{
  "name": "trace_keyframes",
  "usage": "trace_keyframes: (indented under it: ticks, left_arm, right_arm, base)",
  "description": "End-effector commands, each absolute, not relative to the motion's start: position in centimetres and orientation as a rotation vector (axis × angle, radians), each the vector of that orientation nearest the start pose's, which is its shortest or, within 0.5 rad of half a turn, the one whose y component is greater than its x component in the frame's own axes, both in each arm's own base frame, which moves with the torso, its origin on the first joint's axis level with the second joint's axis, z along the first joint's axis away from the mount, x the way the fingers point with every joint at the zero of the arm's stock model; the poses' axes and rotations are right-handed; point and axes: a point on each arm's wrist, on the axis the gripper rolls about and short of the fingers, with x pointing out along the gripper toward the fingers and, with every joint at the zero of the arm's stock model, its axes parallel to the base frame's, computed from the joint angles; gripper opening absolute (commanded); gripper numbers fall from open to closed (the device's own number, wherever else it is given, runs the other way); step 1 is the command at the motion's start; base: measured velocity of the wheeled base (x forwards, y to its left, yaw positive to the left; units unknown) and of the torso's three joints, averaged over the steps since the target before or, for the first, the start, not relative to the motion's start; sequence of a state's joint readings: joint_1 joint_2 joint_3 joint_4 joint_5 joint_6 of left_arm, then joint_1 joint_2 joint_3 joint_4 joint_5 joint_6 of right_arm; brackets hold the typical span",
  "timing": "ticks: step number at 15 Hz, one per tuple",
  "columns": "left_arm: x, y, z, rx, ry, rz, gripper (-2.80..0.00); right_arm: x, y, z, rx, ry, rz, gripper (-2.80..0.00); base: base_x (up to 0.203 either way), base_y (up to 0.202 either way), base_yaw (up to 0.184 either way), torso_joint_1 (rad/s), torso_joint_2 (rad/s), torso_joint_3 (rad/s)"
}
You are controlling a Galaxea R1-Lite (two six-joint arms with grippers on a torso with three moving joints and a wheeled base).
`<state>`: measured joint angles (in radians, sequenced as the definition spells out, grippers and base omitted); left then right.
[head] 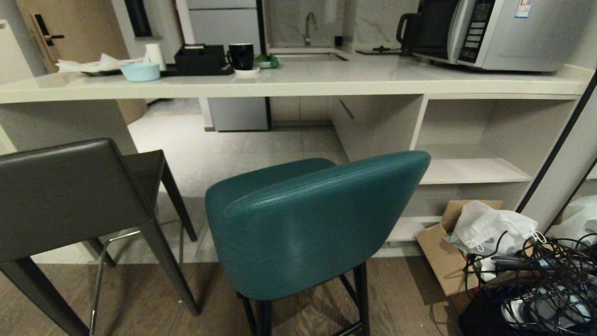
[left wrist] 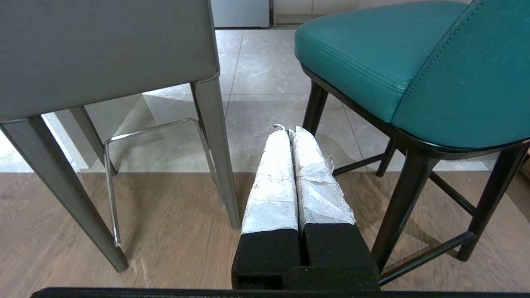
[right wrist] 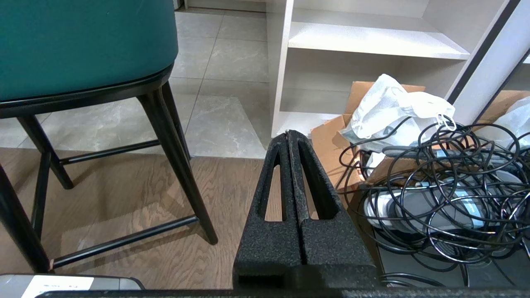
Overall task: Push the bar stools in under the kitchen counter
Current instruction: Push the gray chair back under the dining table
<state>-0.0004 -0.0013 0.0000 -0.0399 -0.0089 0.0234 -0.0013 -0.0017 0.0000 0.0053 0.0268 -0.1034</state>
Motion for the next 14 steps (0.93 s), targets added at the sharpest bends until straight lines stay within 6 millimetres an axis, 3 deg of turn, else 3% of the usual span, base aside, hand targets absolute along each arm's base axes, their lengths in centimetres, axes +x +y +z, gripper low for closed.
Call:
trace_keyframes:
  ticks: [1, 14]
  left_arm:
    - [-2.15, -0.02, 7.49, 0.025, -0.022, -0.009, -2.8]
    - [-2.15, 0.0, 7.46, 0.008, -0.023, -0.008, -2.8]
  right_arm:
    - [-2.29, 0.07, 7.48, -0.103, 0.003, 0.026, -2.8]
    - [-2.29, 0.07, 7.48, -0.112, 0.003, 0.028, -2.8]
  base:
    - [0.0, 0.0, 0.0, 0.0, 0.0, 0.0]
    - [0.0, 0.0, 0.0, 0.0, 0.0, 0.0]
